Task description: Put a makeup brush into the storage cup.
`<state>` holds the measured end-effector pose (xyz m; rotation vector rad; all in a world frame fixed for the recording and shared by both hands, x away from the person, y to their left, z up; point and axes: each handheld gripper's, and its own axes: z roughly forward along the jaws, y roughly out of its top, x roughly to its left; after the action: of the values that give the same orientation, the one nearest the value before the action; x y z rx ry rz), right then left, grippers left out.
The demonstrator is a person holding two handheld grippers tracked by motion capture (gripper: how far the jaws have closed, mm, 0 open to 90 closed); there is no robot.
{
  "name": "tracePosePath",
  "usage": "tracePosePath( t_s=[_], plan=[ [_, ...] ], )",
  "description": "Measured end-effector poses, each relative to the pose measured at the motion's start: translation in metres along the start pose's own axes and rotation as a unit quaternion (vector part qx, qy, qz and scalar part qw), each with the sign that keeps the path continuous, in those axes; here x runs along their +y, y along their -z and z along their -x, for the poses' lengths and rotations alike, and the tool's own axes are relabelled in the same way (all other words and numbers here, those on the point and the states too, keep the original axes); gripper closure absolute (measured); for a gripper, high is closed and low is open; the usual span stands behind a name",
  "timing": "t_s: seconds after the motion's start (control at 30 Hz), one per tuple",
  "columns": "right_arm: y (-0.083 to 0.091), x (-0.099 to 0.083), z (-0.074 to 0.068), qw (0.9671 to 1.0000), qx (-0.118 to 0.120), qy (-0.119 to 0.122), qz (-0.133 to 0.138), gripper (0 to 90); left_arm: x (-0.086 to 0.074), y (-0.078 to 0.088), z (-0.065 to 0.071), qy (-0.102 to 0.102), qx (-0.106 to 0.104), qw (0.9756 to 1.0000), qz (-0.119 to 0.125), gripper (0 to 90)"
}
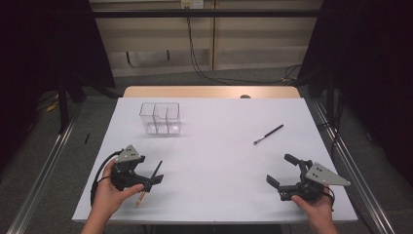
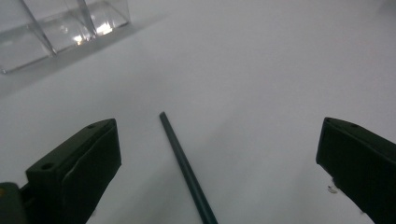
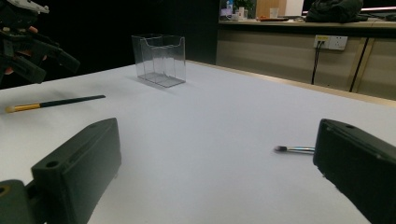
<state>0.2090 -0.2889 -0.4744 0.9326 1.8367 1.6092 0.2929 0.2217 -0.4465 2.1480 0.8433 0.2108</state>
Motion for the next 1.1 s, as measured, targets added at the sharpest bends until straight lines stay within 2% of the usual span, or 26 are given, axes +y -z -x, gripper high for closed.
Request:
tracePosePath(
  t_s=[0.03, 0.07, 0.13, 0.27, 0.37, 0.5, 0.57, 0.63, 0.67, 0.87, 0.93, 1.07, 1.1],
  plan=[
    [0.000, 0.000, 0.000, 1.0000, 0.001, 0.000, 0.001, 0.3, 0.000, -0.001, 0.001, 0.007, 0.000, 0.9999, -0.011, 0.0],
    [0.000, 0.000, 0.001, 1.0000, 0.000, 0.000, 0.001, 0.3, 0.001, -0.003, 0.001, 0.011, 0.001, 0.9994, -0.032, 0.0],
    [0.001, 0.000, 0.001, 1.0000, -0.002, 0.000, 0.001, 0.3, 0.002, -0.006, 0.002, 0.023, 0.009, 0.9973, -0.068, 0.0],
    [0.001, 0.000, 0.001, 1.0000, -0.002, -0.002, 0.002, 0.3, 0.003, -0.010, 0.003, 0.020, 0.017, 0.9931, -0.114, 0.0],
    [0.001, 0.000, 0.001, 1.0000, -0.003, -0.002, 0.001, 0.3, 0.007, -0.013, 0.004, 0.013, 0.030, 0.9870, -0.157, 0.0],
    [0.000, -0.001, 0.001, 1.0000, -0.002, -0.003, 0.000, 0.3, 0.011, -0.017, 0.003, 0.011, 0.041, 0.9797, -0.196, 2.4],
    [0.000, -0.001, 0.001, 1.0000, -0.002, -0.003, 0.000, 0.4, 0.012, -0.019, 0.004, 0.014, 0.046, 0.9769, -0.208, 4.2],
    [0.000, -0.001, 0.002, 1.0000, -0.002, -0.002, 0.000, 0.4, 0.014, -0.020, 0.004, 0.018, 0.042, 0.9753, -0.216, 6.7],
    [0.000, -0.001, 0.002, 1.0000, -0.002, -0.003, 0.000, 0.5, 0.016, -0.021, 0.005, 0.011, 0.043, 0.9732, -0.225, 7.9],
    [0.000, -0.001, 0.002, 1.0000, -0.003, -0.003, 0.002, 0.5, 0.019, -0.022, 0.007, 0.009, 0.043, 0.9681, -0.247, 11.4],
    [0.001, 0.000, 0.002, 1.0000, -0.002, -0.003, 0.001, 0.5, 0.020, -0.021, 0.006, 0.008, 0.045, 0.9655, -0.257, 12.6],
    [0.000, -0.001, 0.002, 1.0000, -0.002, -0.003, 0.001, 0.5, 0.021, -0.020, 0.006, 0.012, 0.044, 0.9632, -0.265, 14.2],
    [0.000, -0.001, 0.002, 1.0000, -0.002, -0.003, 0.001, 0.6, 0.021, -0.019, 0.006, 0.012, 0.043, 0.9632, -0.265, 18.6]
  ],
)
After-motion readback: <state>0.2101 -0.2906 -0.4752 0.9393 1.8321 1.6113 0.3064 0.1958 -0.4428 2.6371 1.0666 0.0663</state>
